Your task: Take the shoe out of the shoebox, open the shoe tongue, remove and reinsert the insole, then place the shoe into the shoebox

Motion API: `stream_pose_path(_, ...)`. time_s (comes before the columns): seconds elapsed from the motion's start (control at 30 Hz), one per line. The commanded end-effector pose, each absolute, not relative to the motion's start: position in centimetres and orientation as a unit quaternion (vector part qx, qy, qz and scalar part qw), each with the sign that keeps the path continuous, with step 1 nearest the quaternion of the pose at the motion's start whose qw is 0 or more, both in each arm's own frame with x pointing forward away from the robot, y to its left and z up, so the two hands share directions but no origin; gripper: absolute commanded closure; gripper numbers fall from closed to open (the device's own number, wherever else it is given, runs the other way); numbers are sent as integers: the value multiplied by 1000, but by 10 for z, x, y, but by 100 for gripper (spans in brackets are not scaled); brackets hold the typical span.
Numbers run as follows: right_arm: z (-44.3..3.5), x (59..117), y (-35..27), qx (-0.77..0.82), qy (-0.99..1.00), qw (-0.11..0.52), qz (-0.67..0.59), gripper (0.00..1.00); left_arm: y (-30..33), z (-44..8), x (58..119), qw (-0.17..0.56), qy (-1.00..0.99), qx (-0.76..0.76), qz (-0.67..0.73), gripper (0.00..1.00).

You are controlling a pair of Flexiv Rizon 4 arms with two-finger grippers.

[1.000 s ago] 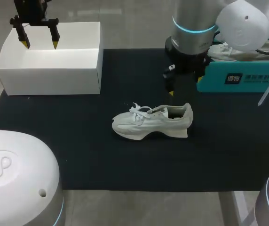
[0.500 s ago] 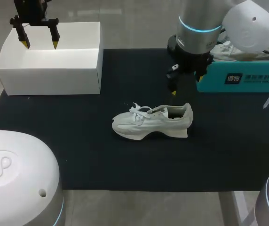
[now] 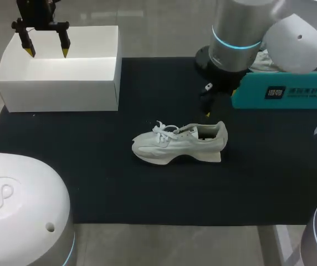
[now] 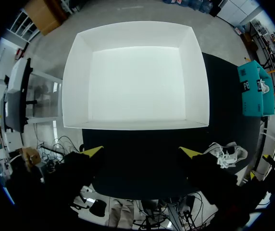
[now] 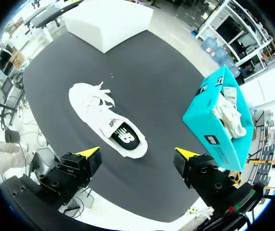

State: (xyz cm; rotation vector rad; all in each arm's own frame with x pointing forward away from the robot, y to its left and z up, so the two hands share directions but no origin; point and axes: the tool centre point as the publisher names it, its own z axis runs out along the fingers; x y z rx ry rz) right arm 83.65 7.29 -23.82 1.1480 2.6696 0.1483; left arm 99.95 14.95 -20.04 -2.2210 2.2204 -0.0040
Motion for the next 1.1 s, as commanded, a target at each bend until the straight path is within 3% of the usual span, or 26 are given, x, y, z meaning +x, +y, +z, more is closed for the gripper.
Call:
stream_pose_path(0.03,-252,837,55,186,963,116,160,0,150,-200,999,1,707,-707,-1,0)
stream_pose_path(0.37,-251,846,32,31,971,56,230,0,150,-200,999,1,707,-707,-1,0)
stream_pose_path(1.1,-240,846,24,-10,973,77,215,0,150,-200,999,1,707,-707,-1,0)
